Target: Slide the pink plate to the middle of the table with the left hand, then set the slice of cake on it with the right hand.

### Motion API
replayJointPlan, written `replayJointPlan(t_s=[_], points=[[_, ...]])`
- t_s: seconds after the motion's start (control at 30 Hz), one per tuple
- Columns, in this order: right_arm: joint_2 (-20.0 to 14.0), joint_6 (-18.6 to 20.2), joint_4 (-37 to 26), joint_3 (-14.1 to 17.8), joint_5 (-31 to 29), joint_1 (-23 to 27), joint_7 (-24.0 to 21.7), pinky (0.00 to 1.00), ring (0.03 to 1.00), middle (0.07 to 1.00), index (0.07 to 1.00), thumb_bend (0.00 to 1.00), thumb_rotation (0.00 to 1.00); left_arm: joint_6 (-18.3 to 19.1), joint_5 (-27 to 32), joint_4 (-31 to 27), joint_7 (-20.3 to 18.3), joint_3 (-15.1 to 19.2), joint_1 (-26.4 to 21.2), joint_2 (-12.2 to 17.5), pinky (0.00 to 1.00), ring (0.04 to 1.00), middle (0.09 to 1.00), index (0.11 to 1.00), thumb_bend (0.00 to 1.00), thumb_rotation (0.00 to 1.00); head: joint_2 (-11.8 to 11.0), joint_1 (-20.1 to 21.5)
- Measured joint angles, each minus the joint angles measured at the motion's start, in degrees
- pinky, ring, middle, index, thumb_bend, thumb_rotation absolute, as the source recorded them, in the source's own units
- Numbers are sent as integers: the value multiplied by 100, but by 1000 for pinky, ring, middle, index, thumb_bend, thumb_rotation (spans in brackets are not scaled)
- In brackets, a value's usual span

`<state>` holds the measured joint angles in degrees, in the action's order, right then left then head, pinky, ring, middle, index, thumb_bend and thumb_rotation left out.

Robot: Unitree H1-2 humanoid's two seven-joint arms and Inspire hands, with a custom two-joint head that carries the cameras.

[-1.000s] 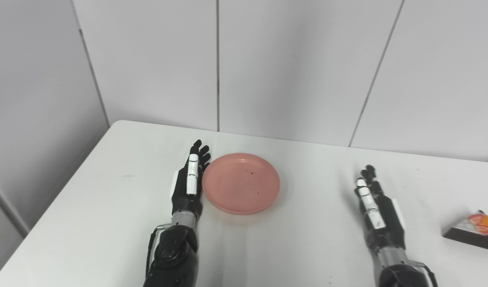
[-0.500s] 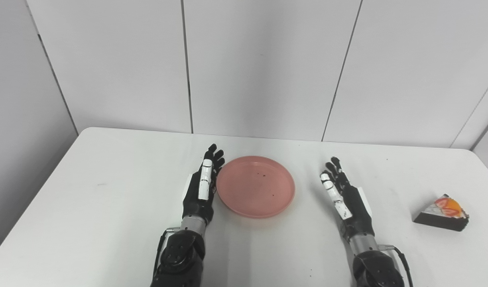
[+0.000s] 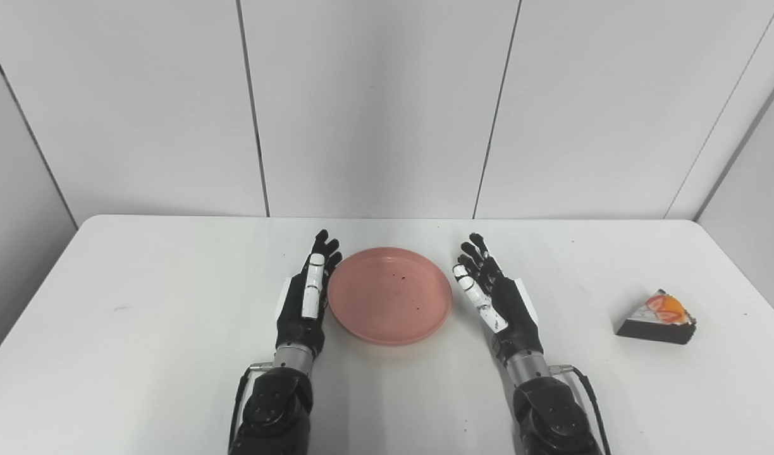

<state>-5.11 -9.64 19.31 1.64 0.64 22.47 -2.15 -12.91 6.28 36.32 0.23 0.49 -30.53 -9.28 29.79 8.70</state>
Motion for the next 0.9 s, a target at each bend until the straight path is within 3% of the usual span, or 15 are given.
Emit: replayJointPlan(t_s=[0.13, 0.23, 0.33, 0.4, 0.5, 0.67, 0.8, 0.9], points=[[-89, -207, -61, -45, 518, -31, 306, 777, 836, 872, 901, 591, 586, -27, -39, 31, -1, -13, -17, -25, 996, 967, 962, 961, 521, 1000, -9, 70], [-222, -399, -340, -30, 790, -59, 471, 786, 840, 868, 899, 583, 513, -56, -39, 100, -1, -11, -57, -30, 997, 967, 961, 962, 527, 1000, -35, 175], [-458, -333, -793, -30, 1042, -62, 498, 806, 857, 879, 907, 581, 406, -80, -37, 133, -10, -9, -76, -53, 998, 969, 962, 965, 517, 1000, -53, 264], [-725, -50, -1271, 17, 1202, -37, 430, 767, 828, 856, 890, 602, 346, -107, -37, 168, -14, -13, -93, -56, 996, 970, 963, 966, 521, 1000, -53, 343], [-1138, 382, -1664, 145, 1636, 55, 426, 783, 821, 836, 887, 642, 394, -127, -39, 220, -18, -12, -116, -56, 992, 969, 963, 965, 517, 1000, -88, 483], [-1679, 1392, -2323, 277, 2182, 77, 268, 724, 814, 833, 878, 695, 384, -133, -37, 233, -77, -14, -125, -55, 991, 969, 964, 967, 510, 1000, -123, 676], [-2034, 2028, -2630, 271, 2652, 108, 33, 691, 806, 846, 871, 724, 417, -144, -35, 246, -82, -12, -130, -55, 977, 958, 953, 954, 520, 1000, -114, 721], [-2300, 2419, -2696, 273, 2866, 124, -206, 695, 823, 867, 858, 759, 343, -161, -27, 290, -93, -11, -152, -54, 985, 963, 956, 955, 528, 1000, -105, 738]])
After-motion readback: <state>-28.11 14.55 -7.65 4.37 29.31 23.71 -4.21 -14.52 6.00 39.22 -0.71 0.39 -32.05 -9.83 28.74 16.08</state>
